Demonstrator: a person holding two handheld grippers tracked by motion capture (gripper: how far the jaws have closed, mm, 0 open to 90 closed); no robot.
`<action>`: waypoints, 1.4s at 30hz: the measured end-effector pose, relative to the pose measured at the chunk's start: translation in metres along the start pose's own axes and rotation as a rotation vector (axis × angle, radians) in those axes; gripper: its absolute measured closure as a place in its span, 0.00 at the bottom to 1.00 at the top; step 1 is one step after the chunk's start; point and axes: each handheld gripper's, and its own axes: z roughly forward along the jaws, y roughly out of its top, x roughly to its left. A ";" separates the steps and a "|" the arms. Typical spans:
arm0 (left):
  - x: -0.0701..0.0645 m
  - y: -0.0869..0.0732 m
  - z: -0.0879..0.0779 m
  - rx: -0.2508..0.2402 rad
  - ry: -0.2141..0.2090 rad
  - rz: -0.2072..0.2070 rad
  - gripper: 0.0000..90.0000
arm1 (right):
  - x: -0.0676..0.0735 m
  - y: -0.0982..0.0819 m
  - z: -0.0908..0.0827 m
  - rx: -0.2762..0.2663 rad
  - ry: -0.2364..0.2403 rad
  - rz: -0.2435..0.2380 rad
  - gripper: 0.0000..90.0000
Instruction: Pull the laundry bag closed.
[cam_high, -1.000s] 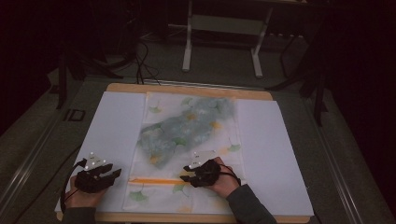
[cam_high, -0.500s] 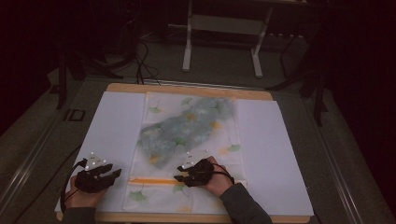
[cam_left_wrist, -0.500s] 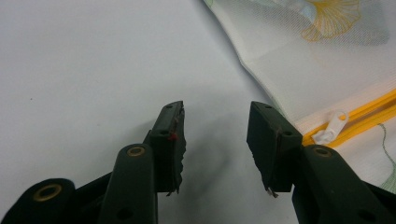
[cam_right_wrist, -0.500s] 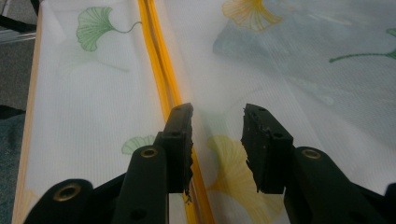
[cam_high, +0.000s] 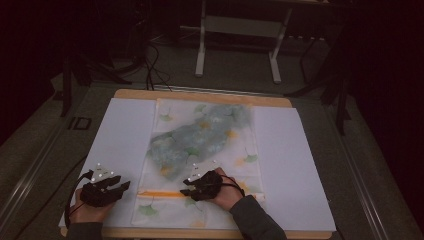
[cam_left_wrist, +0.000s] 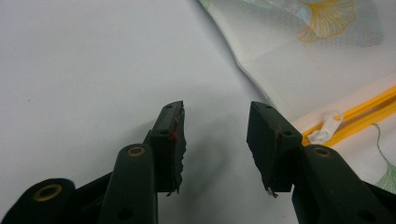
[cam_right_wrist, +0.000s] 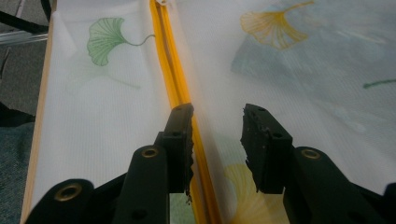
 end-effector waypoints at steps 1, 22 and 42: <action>0.000 0.000 0.000 0.000 0.000 0.000 0.63 | 0.000 0.000 0.000 0.000 0.000 0.000 0.70; -0.001 0.000 -0.002 -0.001 -0.007 0.005 0.63 | 0.007 0.019 0.026 -0.013 0.044 -0.017 0.75; -0.001 0.000 -0.003 -0.007 -0.005 0.004 0.63 | 0.019 0.037 0.051 -0.018 0.073 -0.041 0.77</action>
